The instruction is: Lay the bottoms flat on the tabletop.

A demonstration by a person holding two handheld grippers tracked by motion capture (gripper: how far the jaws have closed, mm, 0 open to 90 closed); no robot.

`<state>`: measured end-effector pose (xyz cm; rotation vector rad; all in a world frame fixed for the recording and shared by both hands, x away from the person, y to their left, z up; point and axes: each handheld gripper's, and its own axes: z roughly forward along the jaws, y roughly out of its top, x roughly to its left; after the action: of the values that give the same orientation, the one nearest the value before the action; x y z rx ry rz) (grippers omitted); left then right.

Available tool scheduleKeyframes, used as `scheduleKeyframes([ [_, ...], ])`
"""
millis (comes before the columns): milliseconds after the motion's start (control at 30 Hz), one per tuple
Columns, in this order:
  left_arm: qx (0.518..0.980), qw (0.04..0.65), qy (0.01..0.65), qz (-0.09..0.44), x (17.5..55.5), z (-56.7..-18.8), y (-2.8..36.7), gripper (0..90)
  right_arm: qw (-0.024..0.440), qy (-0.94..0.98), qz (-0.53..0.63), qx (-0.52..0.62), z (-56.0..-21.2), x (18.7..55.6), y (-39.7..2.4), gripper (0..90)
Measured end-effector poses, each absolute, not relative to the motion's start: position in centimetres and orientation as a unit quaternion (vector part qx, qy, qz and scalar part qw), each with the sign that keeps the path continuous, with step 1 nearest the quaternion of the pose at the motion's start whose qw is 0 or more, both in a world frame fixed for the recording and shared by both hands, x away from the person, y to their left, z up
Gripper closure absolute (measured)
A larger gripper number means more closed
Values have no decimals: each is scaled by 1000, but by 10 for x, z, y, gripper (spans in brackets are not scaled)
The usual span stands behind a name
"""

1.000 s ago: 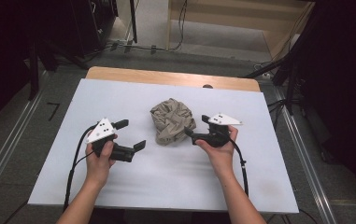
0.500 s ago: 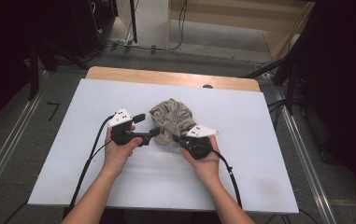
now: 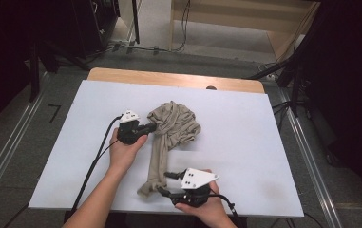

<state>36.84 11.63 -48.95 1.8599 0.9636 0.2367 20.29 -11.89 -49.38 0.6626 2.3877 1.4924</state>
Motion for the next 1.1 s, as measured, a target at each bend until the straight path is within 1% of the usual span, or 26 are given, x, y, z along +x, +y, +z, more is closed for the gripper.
scheduleKeyframes([
  [33,768,498,394,87,368,-488,118,900,131,806,522,247,-491,210,-126,359],
  [67,770,497,391,87,367,-487,119,899,142,792,529,270,-488,219,-134,359],
  [100,770,498,388,89,366,-485,120,899,142,792,529,270,-488,219,-134,359],
  [133,766,506,386,90,364,-482,122,896,157,779,529,299,-487,228,-142,359],
  [167,761,517,382,88,364,-480,123,875,171,769,521,328,-486,239,-148,356],
  [200,752,533,378,79,363,-477,123,814,179,761,510,359,-487,250,-152,337],
  [233,744,548,376,68,363,-475,122,626,185,749,488,408,-492,271,-158,286],
  [267,742,553,374,67,364,-473,120,626,185,749,488,408,-492,271,-158,286],
  [300,747,547,370,75,364,-471,115,428,176,740,473,445,-499,289,-157,249],
  [333,756,539,362,82,365,-471,109,428,176,740,473,445,-499,289,-157,249],
  [400,781,512,350,80,368,-473,95,334,162,741,451,471,-505,302,-152,262],
  [433,792,496,344,87,369,-475,89,307,156,743,439,480,-507,307,-148,297],
  [467,802,481,339,102,368,-476,84,351,155,744,426,491,-509,310,-145,380],
  [500,811,460,341,123,368,-477,82,504,163,743,417,497,-511,312,-143,531],
  [533,814,450,346,120,369,-477,83,668,173,743,411,499,-511,312,-143,635],
  [567,815,453,347,100,370,-477,87,790,177,741,411,500,-511,313,-146,713],
  [600,815,455,345,98,368,-475,92,843,175,737,416,503,-510,314,-150,797],
  [633,817,454,340,108,366,-473,97,856,174,735,420,504,-507,314,-156,819],
  [733,810,468,337,103,355,-466,121,867,190,723,432,505,-495,317,-175,835],
  [900,793,492,351,82,328,-462,168,869,239,701,443,505,-462,332,-205,842],
  [1000,805,484,336,64,304,-468,189,869,260,694,451,497,-439,347,-212,843],
  [1067,825,465,318,42,290,-474,195,870,271,690,458,491,-423,360,-214,844],
  [1100,843,442,303,40,280,-479,196,870,275,689,459,488,-419,365,-214,843],
])
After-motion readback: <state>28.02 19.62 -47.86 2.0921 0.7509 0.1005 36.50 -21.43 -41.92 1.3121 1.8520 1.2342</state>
